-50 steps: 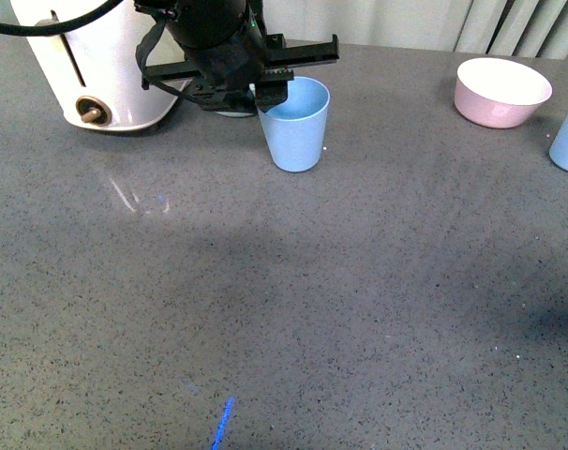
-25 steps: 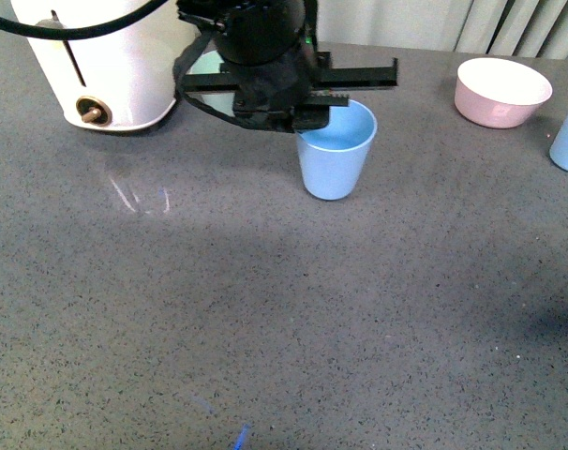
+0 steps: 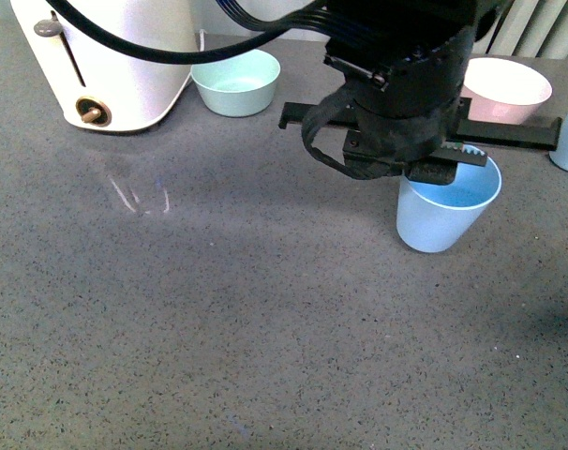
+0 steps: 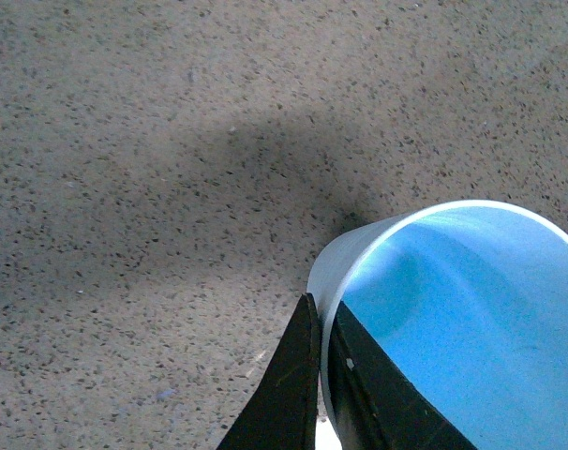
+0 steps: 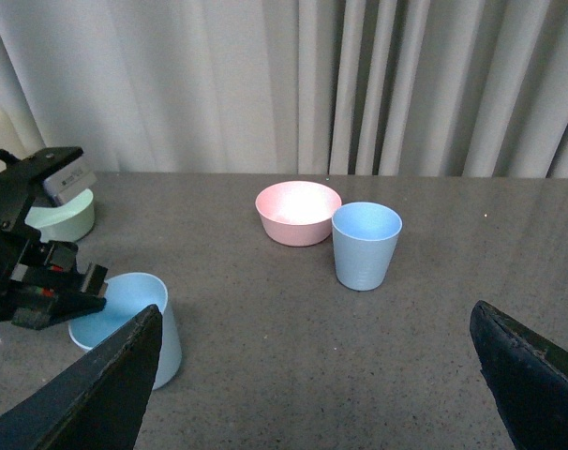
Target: Stack blue cups with both arms
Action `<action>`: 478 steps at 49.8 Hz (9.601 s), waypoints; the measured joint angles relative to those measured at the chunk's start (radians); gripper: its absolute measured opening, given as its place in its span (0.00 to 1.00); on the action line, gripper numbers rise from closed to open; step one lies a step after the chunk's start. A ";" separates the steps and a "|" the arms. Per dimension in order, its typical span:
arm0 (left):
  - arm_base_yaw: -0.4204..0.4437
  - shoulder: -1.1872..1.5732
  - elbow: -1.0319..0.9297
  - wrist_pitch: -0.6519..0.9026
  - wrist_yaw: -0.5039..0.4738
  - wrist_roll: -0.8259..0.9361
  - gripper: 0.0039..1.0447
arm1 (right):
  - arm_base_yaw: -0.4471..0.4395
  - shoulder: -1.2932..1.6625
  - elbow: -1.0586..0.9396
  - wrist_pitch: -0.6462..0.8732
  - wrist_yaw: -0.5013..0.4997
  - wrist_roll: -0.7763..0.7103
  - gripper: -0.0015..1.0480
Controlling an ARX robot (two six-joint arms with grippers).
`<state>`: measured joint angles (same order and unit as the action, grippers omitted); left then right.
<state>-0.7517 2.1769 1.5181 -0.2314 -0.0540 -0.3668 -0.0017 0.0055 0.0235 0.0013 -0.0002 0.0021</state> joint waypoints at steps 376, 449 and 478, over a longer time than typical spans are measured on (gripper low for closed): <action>0.747 -2.168 -1.503 0.232 0.053 0.358 0.92 | 0.238 1.487 0.834 -0.186 -0.348 -0.609 0.02; 0.747 -2.168 -1.503 0.232 0.054 0.358 0.92 | 0.002 0.966 0.180 0.761 -0.003 -0.014 0.02; 0.747 -2.168 -1.503 0.232 0.054 0.359 0.92 | 0.002 0.617 0.000 0.605 0.000 -0.013 0.02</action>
<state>-0.0044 0.0093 0.0154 0.0006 -0.0002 -0.0082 -0.0002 0.6224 0.0238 0.6060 -0.0002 -0.0105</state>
